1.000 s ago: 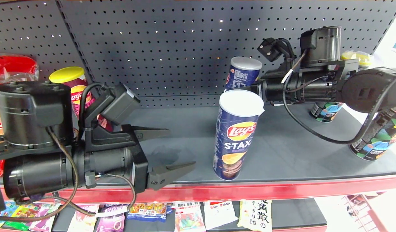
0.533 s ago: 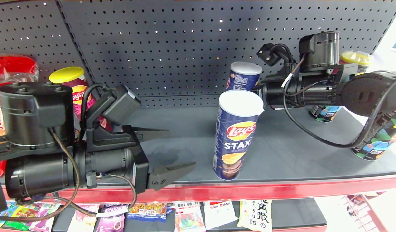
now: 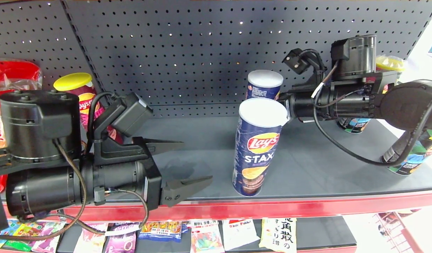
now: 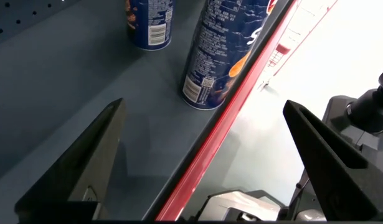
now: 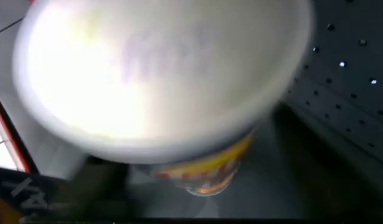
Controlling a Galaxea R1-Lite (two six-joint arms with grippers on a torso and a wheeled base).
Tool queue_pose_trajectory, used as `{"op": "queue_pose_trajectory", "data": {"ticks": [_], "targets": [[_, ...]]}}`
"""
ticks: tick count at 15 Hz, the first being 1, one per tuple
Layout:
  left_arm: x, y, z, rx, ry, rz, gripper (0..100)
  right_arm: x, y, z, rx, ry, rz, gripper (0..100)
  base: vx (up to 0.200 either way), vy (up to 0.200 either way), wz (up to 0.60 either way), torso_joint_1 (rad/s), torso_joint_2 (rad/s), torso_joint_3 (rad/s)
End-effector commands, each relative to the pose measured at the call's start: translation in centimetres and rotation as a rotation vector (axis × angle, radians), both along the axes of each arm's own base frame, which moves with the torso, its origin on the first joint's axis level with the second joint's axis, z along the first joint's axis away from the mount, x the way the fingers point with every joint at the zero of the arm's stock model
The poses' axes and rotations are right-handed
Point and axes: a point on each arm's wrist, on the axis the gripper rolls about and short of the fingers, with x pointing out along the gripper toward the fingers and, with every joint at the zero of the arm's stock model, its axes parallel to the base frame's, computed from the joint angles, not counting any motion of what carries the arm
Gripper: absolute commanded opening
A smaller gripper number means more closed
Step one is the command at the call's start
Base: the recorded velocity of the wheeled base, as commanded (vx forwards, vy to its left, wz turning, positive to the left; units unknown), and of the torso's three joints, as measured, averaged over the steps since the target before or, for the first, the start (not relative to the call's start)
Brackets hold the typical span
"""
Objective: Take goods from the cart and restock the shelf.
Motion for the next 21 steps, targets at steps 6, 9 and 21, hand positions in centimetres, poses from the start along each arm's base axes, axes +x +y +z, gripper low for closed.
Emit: {"op": "queue_pose_trajectory", "data": {"ticks": [6,9,21], "targets": [[0.5,-0.2,-0.2,0.011,0.003,0.006,100,-4.1,-1.9,0.6,0.0,0.006,-0.007,100,0.0,0.0,0.0,0.0,0.0,0.0],[0.9,-0.4,-0.6,0.023,0.01,0.015,100,-7.0,-4.3,-0.8,-0.022,0.055,-0.053,100,0.0,0.0,0.0,0.0,0.0,0.0],[3.5,-2.2,-3.7,0.139,0.059,0.101,100,-20.7,-10.3,-0.1,0.025,-0.135,-0.179,100,0.0,0.0,0.0,0.0,0.0,0.0]]}}
